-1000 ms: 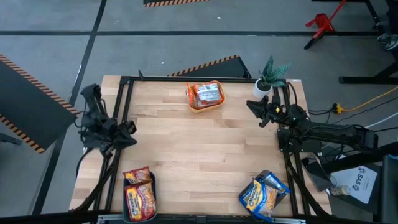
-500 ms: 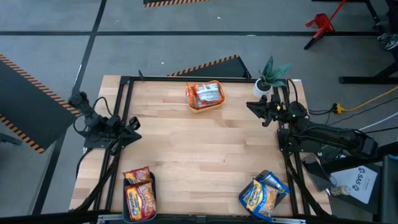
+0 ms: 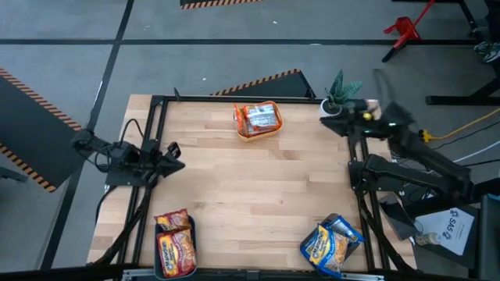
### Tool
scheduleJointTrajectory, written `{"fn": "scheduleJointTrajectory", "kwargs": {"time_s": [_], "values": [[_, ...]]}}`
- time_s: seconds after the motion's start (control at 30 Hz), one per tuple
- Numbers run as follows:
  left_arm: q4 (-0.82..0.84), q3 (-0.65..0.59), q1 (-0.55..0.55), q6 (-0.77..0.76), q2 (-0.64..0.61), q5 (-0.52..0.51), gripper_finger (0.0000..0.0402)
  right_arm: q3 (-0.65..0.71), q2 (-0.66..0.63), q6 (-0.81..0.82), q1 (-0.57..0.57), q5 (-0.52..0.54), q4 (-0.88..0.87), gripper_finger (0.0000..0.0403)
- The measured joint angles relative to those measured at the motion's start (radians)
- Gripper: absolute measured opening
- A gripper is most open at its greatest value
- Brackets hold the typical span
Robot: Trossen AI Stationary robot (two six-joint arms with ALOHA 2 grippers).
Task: Sort Maruchan noodles
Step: Return to Home Position
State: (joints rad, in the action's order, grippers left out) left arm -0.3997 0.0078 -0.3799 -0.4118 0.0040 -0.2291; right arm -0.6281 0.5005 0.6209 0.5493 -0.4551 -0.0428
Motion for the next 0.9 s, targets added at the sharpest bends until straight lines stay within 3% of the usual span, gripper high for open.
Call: {"fn": "scheduleJointTrajectory", "kwargs": {"time_s": [0.1,0.2,0.27,0.43,0.7,0.9], "values": [[-0.001,0.0,0.069,-0.006,0.0,0.046,0.0014,-0.091,-0.061,-0.084,-0.056,0.092,-0.167,0.0062],[-0.002,0.0,0.138,-0.014,0.0,0.095,0.0014,-0.051,-0.151,-0.108,-0.13,0.197,-0.223,0.0062],[-0.002,0.0,0.184,-0.033,0.0,0.134,0.0014,0.042,-0.202,-0.106,-0.182,0.245,-0.158,0.0062],[-0.002,0.0,0.31,-0.091,0.0,0.266,0.0014,0.302,-0.297,-0.135,-0.277,0.356,0.189,0.0062],[0.026,0.0,0.532,-0.219,0.0,0.557,0.0014,0.617,-0.315,-0.168,-0.362,0.489,0.485,0.0062],[0.03,0.0,0.61,-0.153,0.002,0.557,0.0014,0.616,-0.316,-0.23,-0.373,0.642,0.374,0.0062]]}}
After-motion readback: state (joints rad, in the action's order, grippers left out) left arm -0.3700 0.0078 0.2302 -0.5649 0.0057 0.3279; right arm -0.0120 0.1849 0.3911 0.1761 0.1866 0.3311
